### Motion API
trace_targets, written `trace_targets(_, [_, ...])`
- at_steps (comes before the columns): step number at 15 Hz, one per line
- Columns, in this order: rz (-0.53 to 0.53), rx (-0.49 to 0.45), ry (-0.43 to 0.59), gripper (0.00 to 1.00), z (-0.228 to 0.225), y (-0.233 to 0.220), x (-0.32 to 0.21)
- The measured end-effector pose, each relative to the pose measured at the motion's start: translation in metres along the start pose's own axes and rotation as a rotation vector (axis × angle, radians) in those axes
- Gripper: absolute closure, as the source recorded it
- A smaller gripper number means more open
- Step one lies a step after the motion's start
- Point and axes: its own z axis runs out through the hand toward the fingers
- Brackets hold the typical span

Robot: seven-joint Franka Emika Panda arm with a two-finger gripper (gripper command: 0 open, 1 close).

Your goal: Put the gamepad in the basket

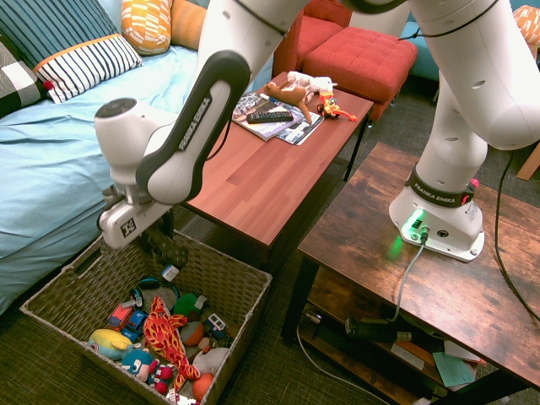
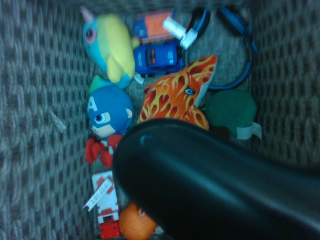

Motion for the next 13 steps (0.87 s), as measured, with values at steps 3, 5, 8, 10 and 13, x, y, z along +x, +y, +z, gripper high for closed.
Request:
trace_targets(3, [-0.019, -0.057, -0.013, 0.00, 0.059, -0.017, -0.010])
trace_targets(5, [-0.026, -0.074, -0.019, 0.00, 0.077, -0.027, -0.009])
trace_targets(8, [-0.019, -0.064, -0.006, 0.00, 0.070, -0.041, 0.004])
trace_targets(10, [-0.031, -0.065, -0.005, 0.00, 0.061, -0.046, 0.011])
trace_targets(13, [-0.049, -0.075, -0.009, 0.00, 0.055, -0.050, 0.016])
